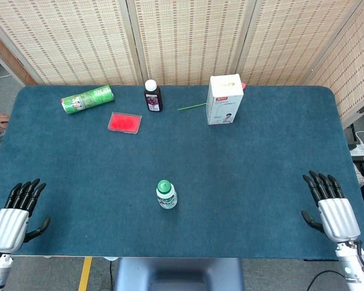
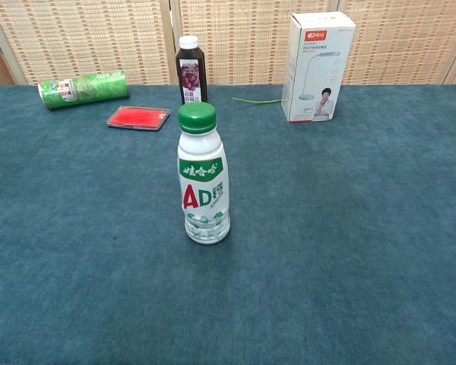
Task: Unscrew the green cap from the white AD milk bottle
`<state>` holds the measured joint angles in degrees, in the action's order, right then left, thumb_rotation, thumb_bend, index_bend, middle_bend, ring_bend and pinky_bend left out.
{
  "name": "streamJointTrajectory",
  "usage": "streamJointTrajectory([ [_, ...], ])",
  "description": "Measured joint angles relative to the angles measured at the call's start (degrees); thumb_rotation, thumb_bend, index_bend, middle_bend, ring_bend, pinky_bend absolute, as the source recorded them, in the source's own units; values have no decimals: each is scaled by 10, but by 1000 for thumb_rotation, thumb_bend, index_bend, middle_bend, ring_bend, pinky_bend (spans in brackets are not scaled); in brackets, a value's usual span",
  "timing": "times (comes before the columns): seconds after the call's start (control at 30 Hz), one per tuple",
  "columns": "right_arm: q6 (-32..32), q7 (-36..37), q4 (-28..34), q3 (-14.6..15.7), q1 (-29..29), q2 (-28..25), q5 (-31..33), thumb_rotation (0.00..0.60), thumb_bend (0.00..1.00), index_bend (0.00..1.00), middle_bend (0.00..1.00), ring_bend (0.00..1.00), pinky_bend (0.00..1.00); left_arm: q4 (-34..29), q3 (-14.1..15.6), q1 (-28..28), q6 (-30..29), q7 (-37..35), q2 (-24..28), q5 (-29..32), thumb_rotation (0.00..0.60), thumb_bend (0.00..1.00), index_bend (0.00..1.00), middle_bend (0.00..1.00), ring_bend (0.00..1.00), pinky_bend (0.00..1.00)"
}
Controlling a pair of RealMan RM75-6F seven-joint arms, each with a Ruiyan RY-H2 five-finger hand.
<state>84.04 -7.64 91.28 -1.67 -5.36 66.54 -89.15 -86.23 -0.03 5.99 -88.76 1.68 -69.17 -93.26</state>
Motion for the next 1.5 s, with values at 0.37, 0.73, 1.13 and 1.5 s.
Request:
streamJointTrajectory([
  [0.37, 12, 11, 8, 1, 1, -5, -12, 600, 218, 0, 0, 0, 0, 6, 6, 19, 22, -82, -16, -15, 600, 363, 0, 0, 0, 31],
  [0.73, 0, -4, 61, -23, -25, -47, -20, 600, 218, 0, 0, 0, 0, 22, 4, 106, 88, -362, -94, -50, 600, 353, 0, 0, 0, 58],
  [1.13, -60, -104, 172, -82, -91, -123, 16, 600, 219, 0, 0, 0, 0, 49, 3, 228, 178, -636, -185, -64, 600, 329, 0, 0, 0, 55],
  [1.5, -99, -100, 207, -93, -118, -157, 42, 600, 219, 0, 0, 0, 0, 103, -14, 274, 224, -650, -262, -33, 600, 323, 0, 0, 0, 55],
])
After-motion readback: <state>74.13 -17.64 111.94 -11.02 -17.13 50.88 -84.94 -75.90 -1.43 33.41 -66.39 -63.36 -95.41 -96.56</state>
